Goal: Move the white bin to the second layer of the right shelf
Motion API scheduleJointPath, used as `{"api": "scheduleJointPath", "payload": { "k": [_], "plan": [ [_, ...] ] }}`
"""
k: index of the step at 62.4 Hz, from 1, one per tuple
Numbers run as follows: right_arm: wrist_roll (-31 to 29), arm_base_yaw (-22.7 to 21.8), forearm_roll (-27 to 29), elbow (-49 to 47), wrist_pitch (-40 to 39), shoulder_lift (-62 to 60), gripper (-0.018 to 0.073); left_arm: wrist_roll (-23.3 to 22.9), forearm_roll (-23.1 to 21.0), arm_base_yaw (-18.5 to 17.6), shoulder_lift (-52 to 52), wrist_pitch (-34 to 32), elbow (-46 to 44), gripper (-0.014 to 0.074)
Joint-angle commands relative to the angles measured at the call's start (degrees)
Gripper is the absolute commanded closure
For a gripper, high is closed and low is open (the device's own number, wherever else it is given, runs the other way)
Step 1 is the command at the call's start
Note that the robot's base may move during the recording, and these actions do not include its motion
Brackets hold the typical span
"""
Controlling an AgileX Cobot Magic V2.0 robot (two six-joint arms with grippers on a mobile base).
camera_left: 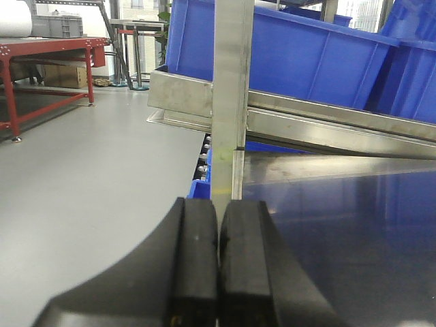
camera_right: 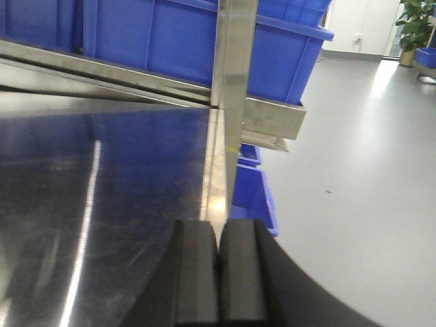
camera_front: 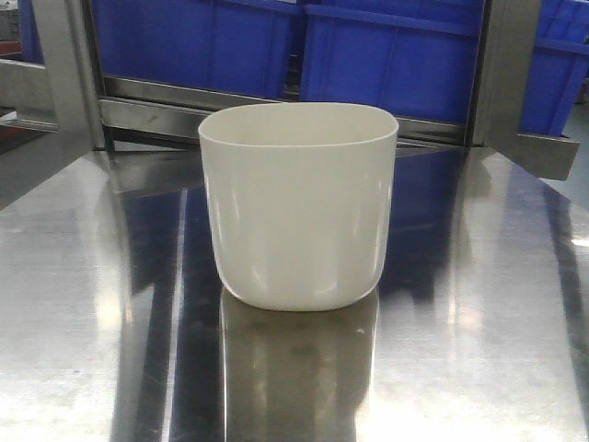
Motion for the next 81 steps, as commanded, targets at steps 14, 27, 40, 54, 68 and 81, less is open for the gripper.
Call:
{"api": "scheduleJointPath", "payload": {
  "k": [14,27,40,54,68,81],
  "plan": [
    [-1.73,-0.12,-3.72,-13.4,6.54,10.7,0.0503,-0.2,-0.4,0.04,-0.94,-4.66,1.56,0.0512],
    [-2.25,-0.12,-3.66,-17.98,2.32,24.51,0.0503,-0.2,-0.4,0.04,-0.94,-4.66,1.56,0.0512],
    [-1.9,1.74,-3.47,-18.38,-10.6,38.82,0.0503,-0.2,-0.4,0.04,-0.94,-4.66,1.56,0.0512],
    [-1.4,8.52,-3.47,-24.59,-8.64,51.77,0.0502,-0.2,-0.4,0.04,-0.94,-4.66,1.56,0.0512],
    [12.54,15.65,-9.75,-35.23,2.52,62.9,0.0496,-0.2,-0.4,0.04,-0.94,-4.66,1.56,0.0512],
    [36.15,21.13,-21.47,-43.99,16.74,69.46,0.0298,-0.2,-0.4,0.04,-0.94,-4.66,1.56,0.0512]
  ]
}}
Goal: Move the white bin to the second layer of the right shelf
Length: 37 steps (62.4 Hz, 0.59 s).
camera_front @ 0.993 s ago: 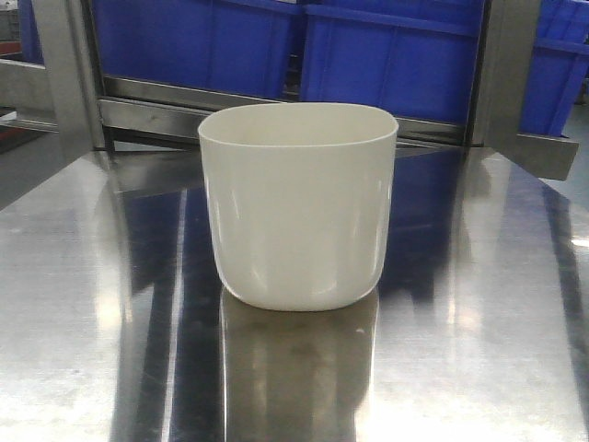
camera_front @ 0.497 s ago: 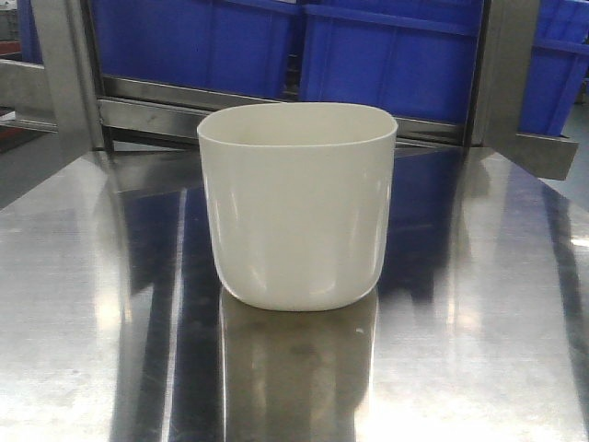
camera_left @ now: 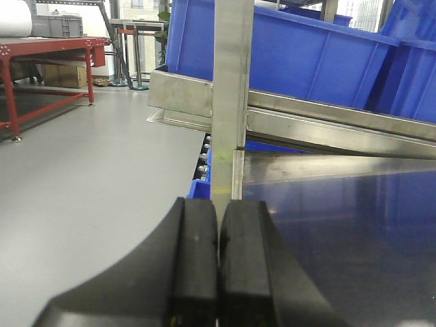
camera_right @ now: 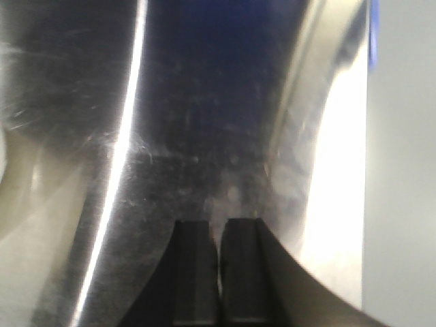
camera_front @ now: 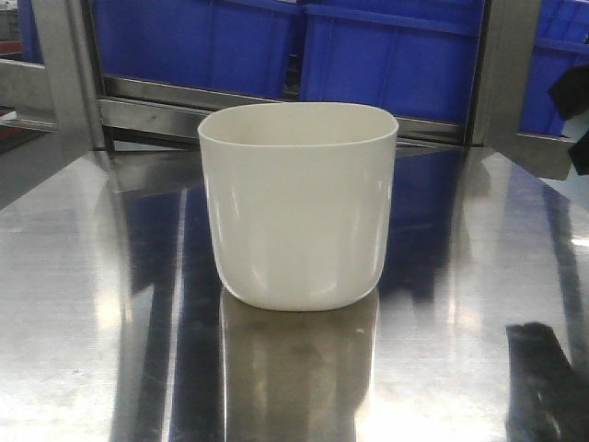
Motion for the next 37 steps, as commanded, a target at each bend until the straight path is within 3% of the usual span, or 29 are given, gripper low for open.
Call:
{"api": "scheduleJointPath", "payload": {
  "k": [1,7,25,37],
  "plan": [
    [9.7,2.22,-5.68,-5.38,4.01,0.95,0.0281,-0.2,-0.4,0.04,-0.94,-4.66,1.56,0.0512],
    [12.05,6.05,-6.45,-9.96,9.64,2.31,0.0213,-0.2,-0.4,0.04,-0.94,-4.66,1.56,0.0512],
    [12.05,15.71,-2.33,-25.91,23.06,6.43,0.0219,-0.2,-0.4,0.04,-0.94,-4.66,1.56,0.0512],
    [12.05,18.86,1.19,-35.76,31.6,12.48,0.0219,-0.2,-0.4,0.04,-0.94,-4.66,1.56,0.0512]
  ]
}}
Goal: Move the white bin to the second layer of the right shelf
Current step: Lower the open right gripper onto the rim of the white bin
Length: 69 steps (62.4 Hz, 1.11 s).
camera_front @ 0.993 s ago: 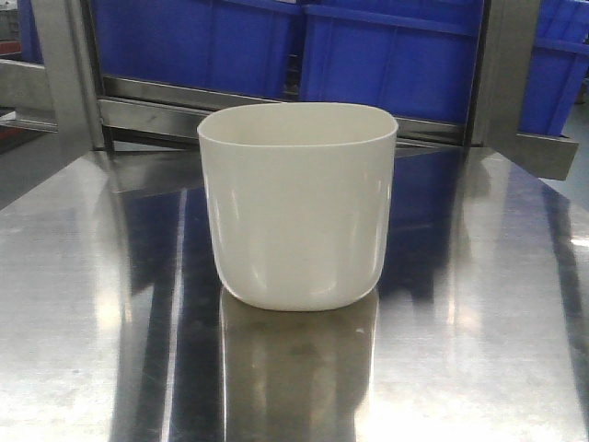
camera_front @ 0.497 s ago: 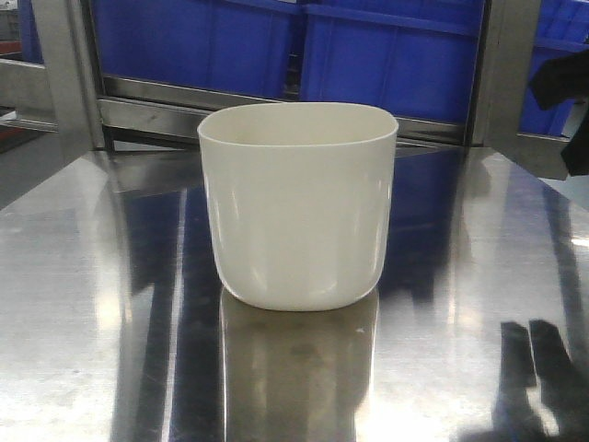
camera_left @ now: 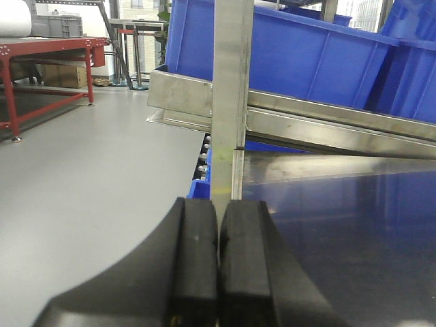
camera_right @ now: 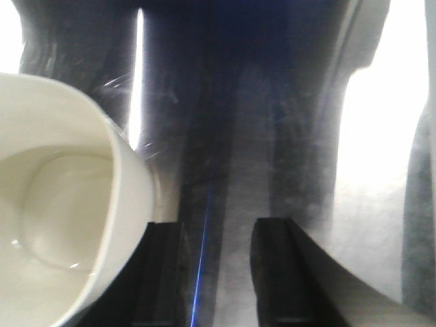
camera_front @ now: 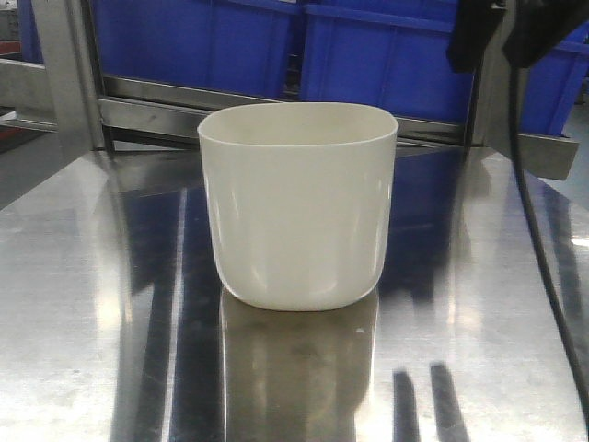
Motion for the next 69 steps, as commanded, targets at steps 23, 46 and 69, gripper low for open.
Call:
{"api": "scheduleJointPath", "payload": {
  "k": [23,46,69],
  "plan": [
    [0.66,3.28,3.18,-15.75,6.75,10.3,0.0219,-0.2,-0.4,0.04,-0.94,-4.66,1.56,0.0512],
    [2.14,3.07,3.12,-15.7,6.75,12.84,0.0219,-0.2,-0.4,0.04,-0.94,-4.66,1.56,0.0512],
    [3.41,0.78,3.22,-15.51,6.61,16.49,0.0219,-0.2,-0.4,0.04,-0.94,-4.66,1.56,0.0512]
  ]
}}
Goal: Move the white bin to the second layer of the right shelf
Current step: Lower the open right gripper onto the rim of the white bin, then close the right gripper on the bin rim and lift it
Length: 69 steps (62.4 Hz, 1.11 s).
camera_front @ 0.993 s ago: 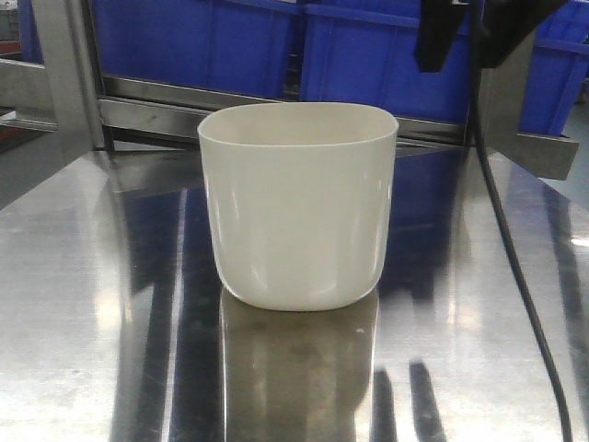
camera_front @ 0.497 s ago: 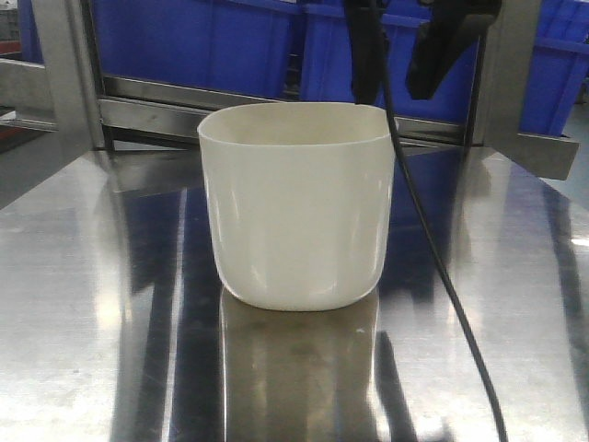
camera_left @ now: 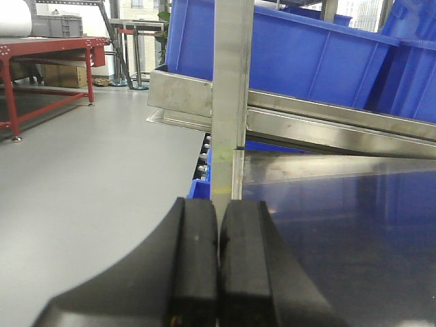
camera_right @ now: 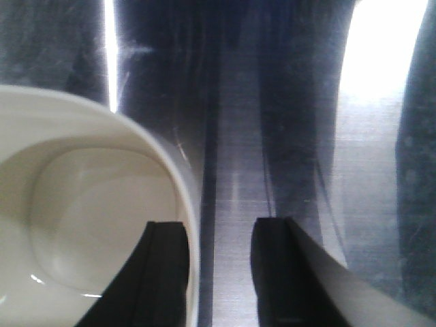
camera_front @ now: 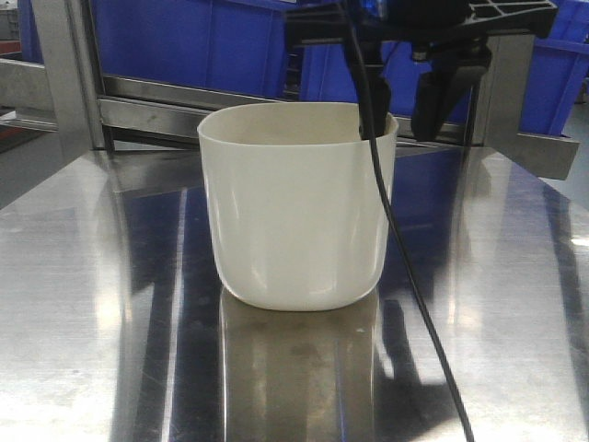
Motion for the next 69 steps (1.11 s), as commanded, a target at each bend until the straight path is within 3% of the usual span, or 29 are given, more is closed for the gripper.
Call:
{"api": "scheduleJointPath", "payload": {
  "k": [1,28,32,41,50,57,69],
  "plan": [
    [0.17,-0.31,-1.45,-1.77,-1.49,-2.0,0.0219,-0.2,-0.4,0.04,-0.94,-4.66,1.56,0.0512],
    [0.17,-0.31,-0.33,-1.77,-1.8,0.12,0.0225,-0.2,-0.4,0.04,-0.94,-4.66,1.56,0.0512],
    [0.17,-0.31,-0.24,-1.77,-1.8,0.12,0.027,-0.2,-0.4,0.04,-0.94,-4.66,1.56,0.0512],
    [0.17,-0.31,0.08,-1.77,-1.8,0.0,0.0521,-0.2,-0.4,0.04,-0.94,-4.66,1.56,0.0512],
    [-0.04,-0.35,0.08,-1.77,-1.49,-0.97,0.0504,-0.2,-0.4,0.04,-0.94,-4.66,1.56,0.0512],
    [-3.15,-1.59,0.08,-1.77,-1.26,-2.15,0.0504,-0.2,-0.4,0.04,-0.94,-4.66,1.56,0.0512],
    [-14.93,-7.55,1.11,0.3,-1.3,-6.43,0.0504,-0.2,-0.4,0.04,-0.94,-4.66,1.56,0.0512]
  ]
}}
